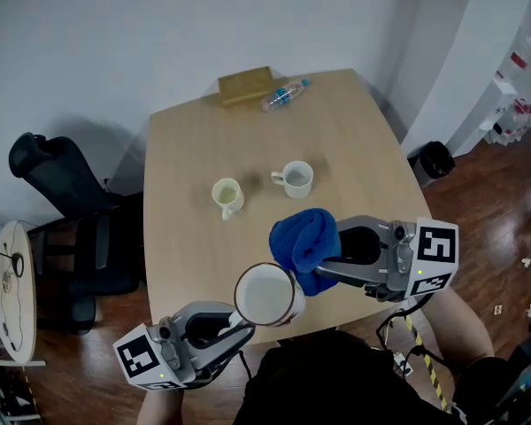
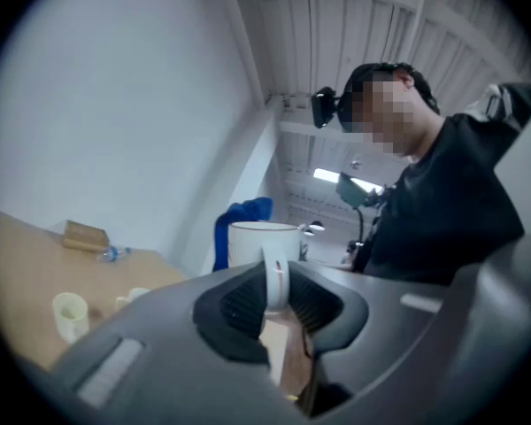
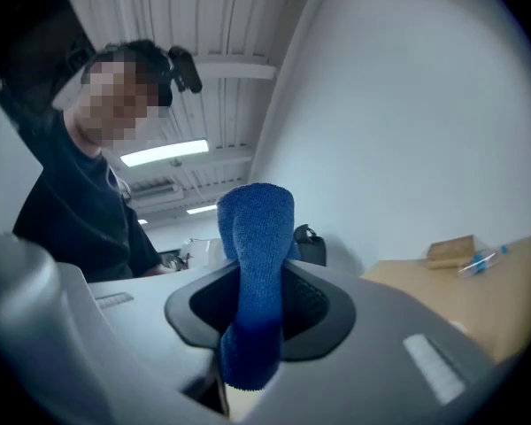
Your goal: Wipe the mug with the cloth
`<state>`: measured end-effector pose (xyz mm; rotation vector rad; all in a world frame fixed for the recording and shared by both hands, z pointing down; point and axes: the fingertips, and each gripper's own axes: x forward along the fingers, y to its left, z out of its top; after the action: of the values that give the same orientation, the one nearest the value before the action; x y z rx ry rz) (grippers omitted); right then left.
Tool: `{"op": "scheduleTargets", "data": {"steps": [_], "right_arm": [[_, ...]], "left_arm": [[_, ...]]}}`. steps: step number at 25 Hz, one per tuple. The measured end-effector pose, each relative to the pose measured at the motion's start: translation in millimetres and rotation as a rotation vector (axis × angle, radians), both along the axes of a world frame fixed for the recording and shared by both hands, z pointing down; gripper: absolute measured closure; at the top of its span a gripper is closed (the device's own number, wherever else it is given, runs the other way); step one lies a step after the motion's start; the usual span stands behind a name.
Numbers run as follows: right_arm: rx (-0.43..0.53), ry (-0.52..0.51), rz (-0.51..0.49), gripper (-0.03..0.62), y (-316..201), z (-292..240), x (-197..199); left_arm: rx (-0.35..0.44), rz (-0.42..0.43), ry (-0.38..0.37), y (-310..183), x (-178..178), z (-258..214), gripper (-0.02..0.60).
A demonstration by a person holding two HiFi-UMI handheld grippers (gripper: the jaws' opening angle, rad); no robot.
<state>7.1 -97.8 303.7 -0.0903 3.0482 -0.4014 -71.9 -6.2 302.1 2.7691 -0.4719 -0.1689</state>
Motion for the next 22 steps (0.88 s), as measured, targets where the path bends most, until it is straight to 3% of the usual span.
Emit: {"op": "scheduleTargets", "data": {"steps": [4, 6, 9, 12, 15, 17, 20, 22], "right_arm": [[-0.194, -0.195, -0.364, 0.484, 29, -13, -11], [-0.309, -0.306, -0.533, 0.484, 47, -19, -19], [-0.460, -0.455, -0.676, 0.484, 62, -27, -26], [-0.584, -0.575, -0.707, 0.484, 62, -28, -33], [-0.637, -0.612, -0.570, 0.484, 44, -18, -40], [-0.602, -0.559, -0.349, 0.484, 17, -4, -38], [-0.442, -0.380, 0.065, 0.484, -32, 10, -15], [-0.266, -0.258, 0.283, 0.484, -48, 5, 5]], "left_arm": [[0.020, 0.269, 0.078, 35, 30, -27, 0.522], [0.009, 0.355, 0.139, 45, 43, -36, 0.522], [-0.008, 0.393, 0.235, 50, 52, -47, 0.522], [-0.019, 0.356, 0.304, 45, 52, -52, 0.522], [-0.022, 0.234, 0.332, 31, 46, -50, 0.522], [-0.014, 0.090, 0.323, 13, 35, -47, 0.522], [0.013, -0.179, 0.264, -22, 8, -44, 0.522], [0.033, -0.334, 0.204, -42, -12, -39, 0.522]]}}
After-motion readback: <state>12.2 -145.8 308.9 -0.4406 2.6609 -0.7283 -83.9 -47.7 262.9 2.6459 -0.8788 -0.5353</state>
